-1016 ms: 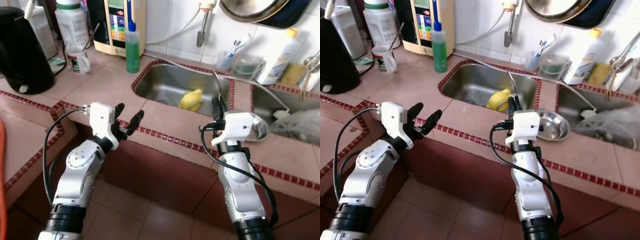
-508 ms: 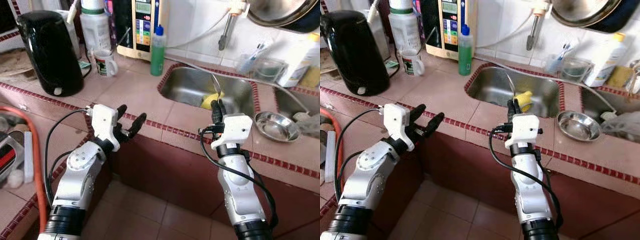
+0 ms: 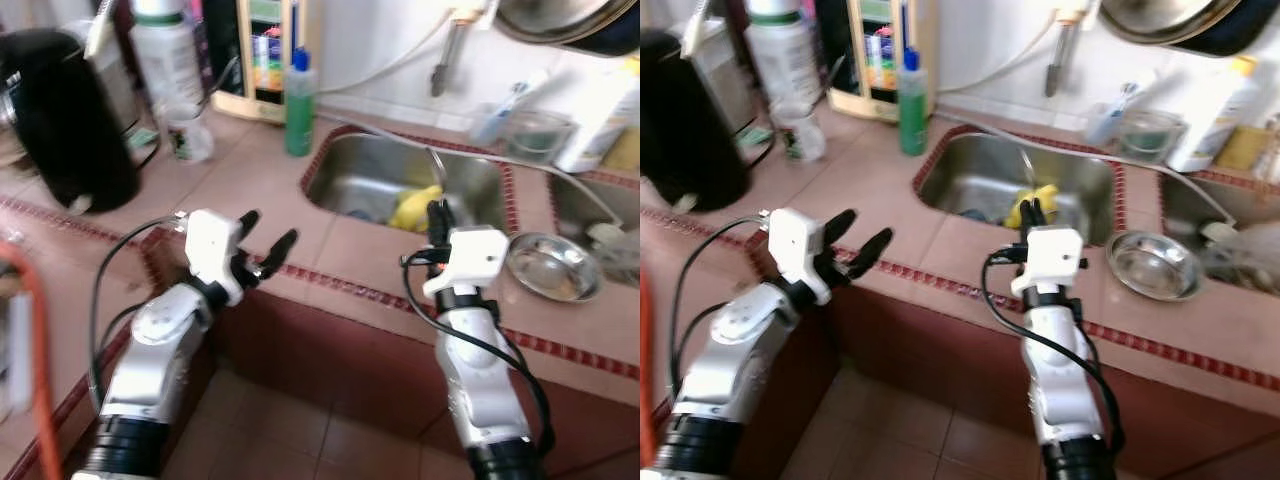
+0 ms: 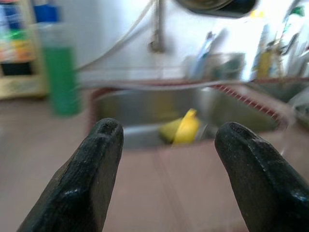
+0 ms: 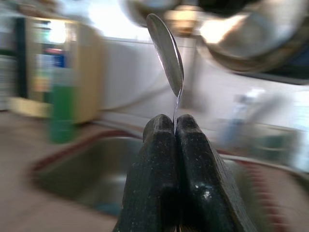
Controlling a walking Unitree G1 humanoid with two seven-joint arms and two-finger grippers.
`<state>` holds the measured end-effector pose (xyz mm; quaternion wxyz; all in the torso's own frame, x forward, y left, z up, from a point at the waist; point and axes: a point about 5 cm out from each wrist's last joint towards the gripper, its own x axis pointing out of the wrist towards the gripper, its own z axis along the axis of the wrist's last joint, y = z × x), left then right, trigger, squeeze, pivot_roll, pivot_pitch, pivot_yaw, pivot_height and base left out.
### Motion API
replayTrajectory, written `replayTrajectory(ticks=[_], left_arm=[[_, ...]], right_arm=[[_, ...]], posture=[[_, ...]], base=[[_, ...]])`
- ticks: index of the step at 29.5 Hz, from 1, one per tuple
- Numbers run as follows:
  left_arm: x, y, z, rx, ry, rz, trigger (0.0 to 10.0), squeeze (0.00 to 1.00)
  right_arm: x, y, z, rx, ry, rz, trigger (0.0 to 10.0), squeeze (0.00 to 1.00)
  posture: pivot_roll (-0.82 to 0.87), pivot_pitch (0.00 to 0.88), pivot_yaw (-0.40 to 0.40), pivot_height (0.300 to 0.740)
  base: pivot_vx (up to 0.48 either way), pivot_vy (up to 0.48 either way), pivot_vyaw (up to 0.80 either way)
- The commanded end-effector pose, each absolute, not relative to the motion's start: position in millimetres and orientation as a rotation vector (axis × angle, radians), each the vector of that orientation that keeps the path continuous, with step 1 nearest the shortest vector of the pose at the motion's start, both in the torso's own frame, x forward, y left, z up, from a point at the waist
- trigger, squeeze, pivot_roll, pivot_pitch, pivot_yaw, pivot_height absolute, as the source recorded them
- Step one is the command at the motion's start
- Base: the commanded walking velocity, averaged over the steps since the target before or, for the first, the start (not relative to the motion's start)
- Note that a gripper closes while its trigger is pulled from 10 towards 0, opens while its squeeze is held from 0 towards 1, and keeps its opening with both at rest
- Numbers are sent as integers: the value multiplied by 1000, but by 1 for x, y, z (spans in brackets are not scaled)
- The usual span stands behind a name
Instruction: Kitchen organization
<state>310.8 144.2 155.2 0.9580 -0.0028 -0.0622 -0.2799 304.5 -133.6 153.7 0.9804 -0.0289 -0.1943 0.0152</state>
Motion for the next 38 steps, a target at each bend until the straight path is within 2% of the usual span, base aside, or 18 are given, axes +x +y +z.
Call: replayTrajectory(ticks=[1,13,27,33,38], left_arm=[[311,131,160,-7,-142,-615,10000,0],[313,131,160,-25,-128,-613,10000,0],[307,114,164,-18,-74,-723,10000,0],[296,106,169,-11,-67,-834,10000,0],[285,102,170,-6,-33,-912,10000,0]], right_arm=[[306,-145,154,-58,-383,-10,10000,0],[307,-145,156,-65,-383,-22,10000,0],[329,-172,136,-17,-108,-249,10000,0],[337,-182,137,-7,-44,-276,10000,0],[346,-185,142,49,-16,-217,10000,0]], posture=[[106,0,-30,740],[106,0,-31,740],[101,0,-24,740],[99,0,-20,740],[101,0,-23,740]], base=[[439,0,-638],[402,0,0],[0,0,0],[0,0,0],[0,0,0]])
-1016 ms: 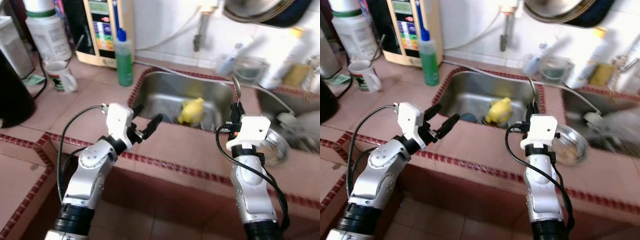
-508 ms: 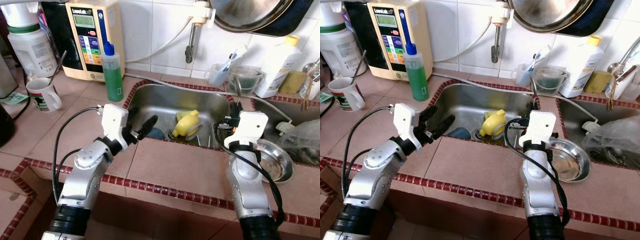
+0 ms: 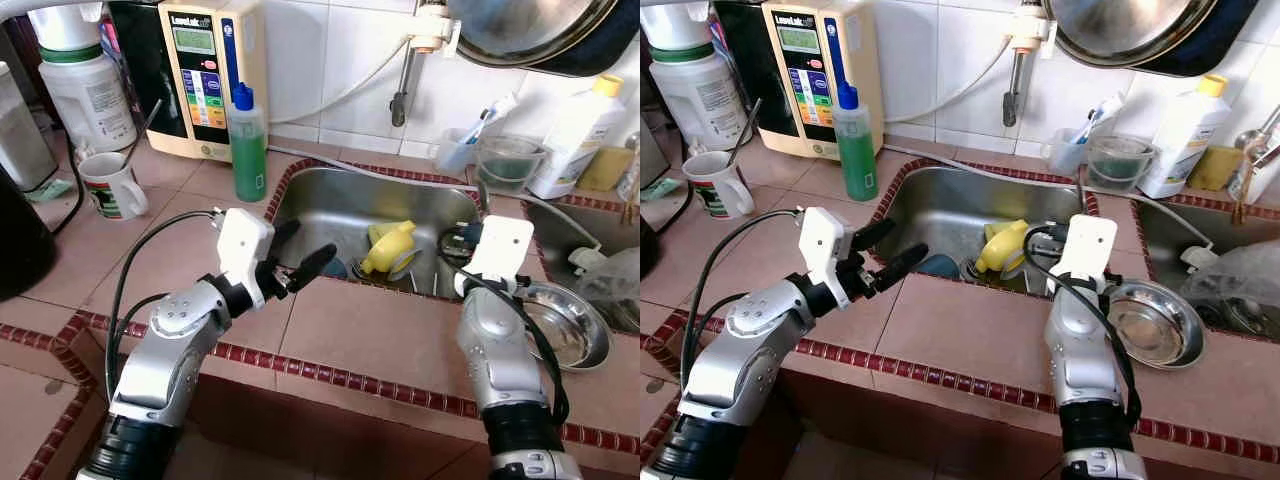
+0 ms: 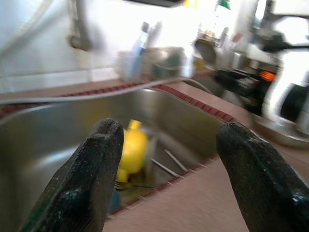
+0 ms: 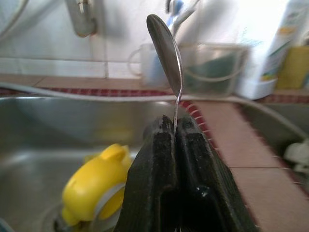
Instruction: Kitchen organization
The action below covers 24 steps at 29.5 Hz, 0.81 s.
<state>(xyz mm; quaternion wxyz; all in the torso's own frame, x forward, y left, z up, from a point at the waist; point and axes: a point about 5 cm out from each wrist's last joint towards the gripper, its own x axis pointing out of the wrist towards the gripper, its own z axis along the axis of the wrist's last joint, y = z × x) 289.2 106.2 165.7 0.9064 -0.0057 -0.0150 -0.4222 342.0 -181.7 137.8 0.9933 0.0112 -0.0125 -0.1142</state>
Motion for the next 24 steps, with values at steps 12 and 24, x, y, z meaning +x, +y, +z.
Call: replayTrajectory(ticks=[12,24], left_arm=[[258,91,170,-11,28,-1022,10000,0],[261,86,178,-57,98,-923,10000,0]], right_arm=[[372,-187,164,68,58,78,10000,0],[379,-180,176,31,90,304,10000,0]], posture=[[106,0,-61,740],[100,113,-75,740]], base=[[0,0,0],[0,0,0]])
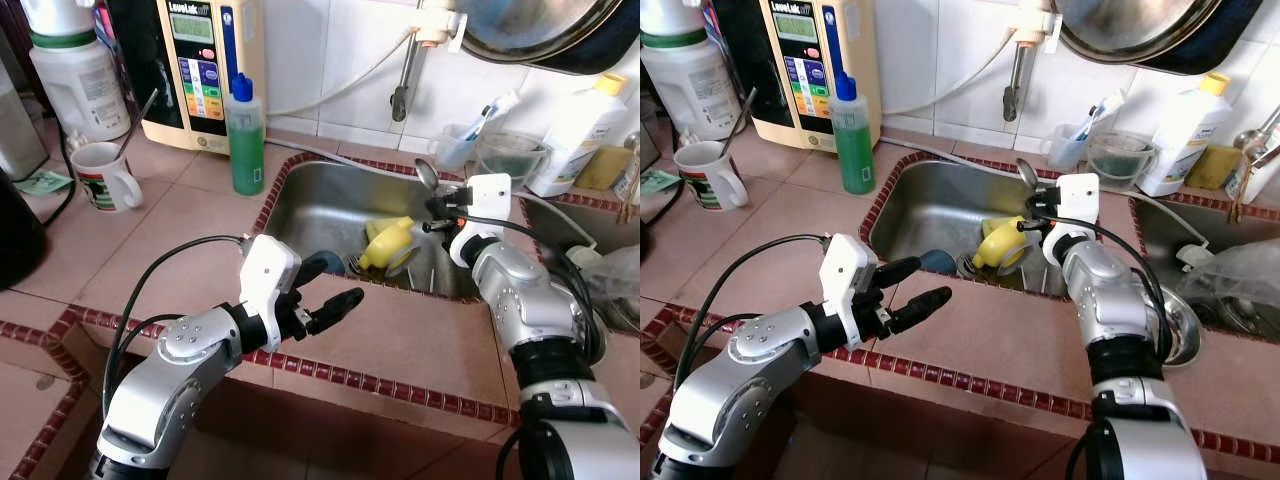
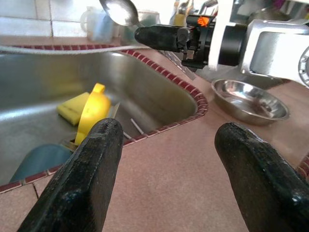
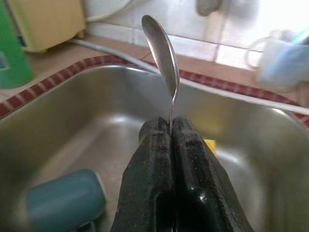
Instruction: Kitchen organization
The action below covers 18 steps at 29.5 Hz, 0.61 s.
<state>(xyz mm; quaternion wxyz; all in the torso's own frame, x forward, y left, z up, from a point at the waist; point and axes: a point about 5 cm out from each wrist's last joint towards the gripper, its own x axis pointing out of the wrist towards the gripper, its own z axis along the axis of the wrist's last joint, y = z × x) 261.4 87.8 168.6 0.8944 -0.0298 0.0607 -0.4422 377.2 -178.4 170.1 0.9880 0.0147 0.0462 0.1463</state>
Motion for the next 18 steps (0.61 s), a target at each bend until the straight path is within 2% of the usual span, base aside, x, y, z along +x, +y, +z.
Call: replayTrajectory(ticks=[1,8,18], left_arm=[[262,86,178,-66,103,-922,10000,0],[265,83,189,-73,98,-934,10000,0],[267,85,193,-56,113,-952,10000,0]], right_arm=[[380,-180,177,29,92,315,10000,0],[378,-179,181,72,101,383,10000,0],[372,-188,159,127,202,403,10000,0]], posture=[[100,113,-75,740],[91,179,-56,740],[94,199,-40,740]], base=[[0,0,0],[0,0,0],[0,0,0]])
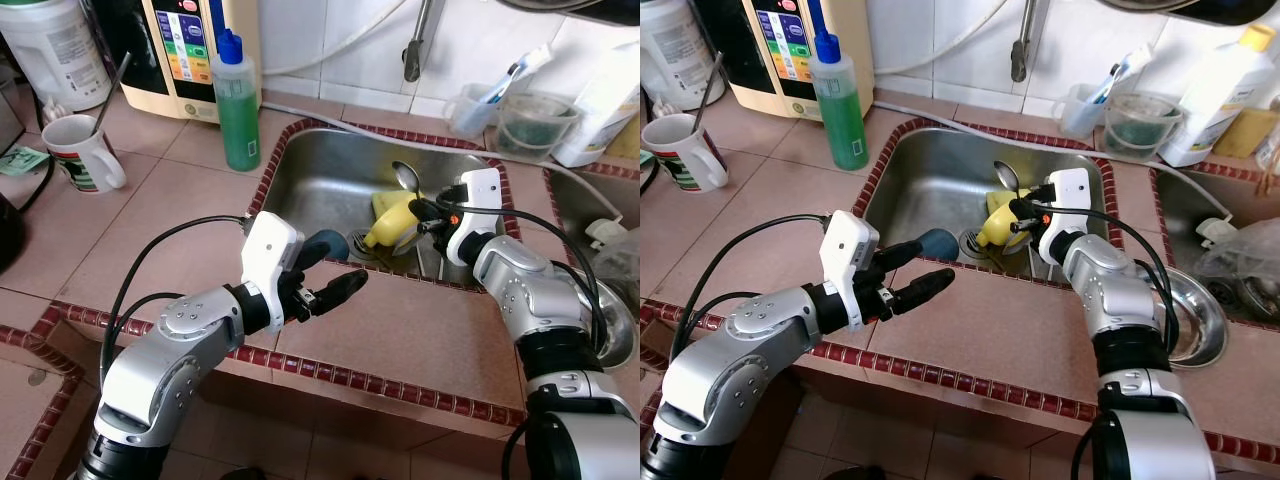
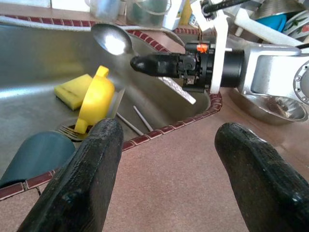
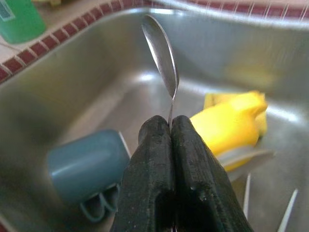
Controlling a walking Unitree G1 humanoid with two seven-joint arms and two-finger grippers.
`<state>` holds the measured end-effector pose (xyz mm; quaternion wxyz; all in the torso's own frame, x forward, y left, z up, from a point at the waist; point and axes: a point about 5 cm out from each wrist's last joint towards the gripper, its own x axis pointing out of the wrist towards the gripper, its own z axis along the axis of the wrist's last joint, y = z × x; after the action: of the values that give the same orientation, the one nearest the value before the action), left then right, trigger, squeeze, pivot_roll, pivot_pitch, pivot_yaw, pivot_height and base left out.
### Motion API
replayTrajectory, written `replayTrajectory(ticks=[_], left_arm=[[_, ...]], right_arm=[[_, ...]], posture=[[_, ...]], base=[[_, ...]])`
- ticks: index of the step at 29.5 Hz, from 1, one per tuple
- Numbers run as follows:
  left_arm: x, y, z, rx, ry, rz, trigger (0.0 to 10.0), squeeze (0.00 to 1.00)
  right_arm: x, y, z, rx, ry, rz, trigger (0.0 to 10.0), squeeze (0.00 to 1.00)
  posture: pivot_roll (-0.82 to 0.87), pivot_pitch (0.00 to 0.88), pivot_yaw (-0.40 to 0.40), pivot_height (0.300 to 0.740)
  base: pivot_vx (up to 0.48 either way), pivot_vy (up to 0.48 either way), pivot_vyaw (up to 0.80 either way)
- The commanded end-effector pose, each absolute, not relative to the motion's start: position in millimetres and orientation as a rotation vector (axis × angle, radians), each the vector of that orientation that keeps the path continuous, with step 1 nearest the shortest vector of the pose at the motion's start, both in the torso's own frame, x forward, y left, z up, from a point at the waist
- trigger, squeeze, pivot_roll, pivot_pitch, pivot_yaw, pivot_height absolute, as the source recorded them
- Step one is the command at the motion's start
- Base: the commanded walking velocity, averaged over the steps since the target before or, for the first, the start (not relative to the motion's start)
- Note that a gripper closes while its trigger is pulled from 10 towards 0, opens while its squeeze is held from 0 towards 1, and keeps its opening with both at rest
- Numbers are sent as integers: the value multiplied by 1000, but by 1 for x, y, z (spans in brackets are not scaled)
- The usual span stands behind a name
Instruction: Kitchen organization
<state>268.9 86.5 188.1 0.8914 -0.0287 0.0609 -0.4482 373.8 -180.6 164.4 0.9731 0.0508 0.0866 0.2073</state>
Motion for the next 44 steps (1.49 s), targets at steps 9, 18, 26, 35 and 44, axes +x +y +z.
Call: replayTrajectory(ticks=[9,18,26,35,44], left_arm=[[265,86,193,-55,124,-954,10000,0],[265,86,194,-54,128,-957,10000,0],[266,87,195,-52,123,-953,10000,0],[276,92,199,-34,73,-902,10000,0],[289,100,205,-47,5,-820,10000,0]], right_arm=[[368,-191,149,184,245,390,10000,0],[371,-192,153,216,228,378,10000,1000],[374,-191,159,205,194,383,10000,1000],[377,-190,187,132,-5,371,10000,1000],[368,-187,207,80,-175,322,10000,1000]], posture=[[94,206,-37,740],[97,206,-33,740],[99,201,-35,740],[103,150,-39,740],[100,57,-33,740]], base=[[0,0,0],[0,0,0],[0,0,0],[0,0,0],[0,0,0]])
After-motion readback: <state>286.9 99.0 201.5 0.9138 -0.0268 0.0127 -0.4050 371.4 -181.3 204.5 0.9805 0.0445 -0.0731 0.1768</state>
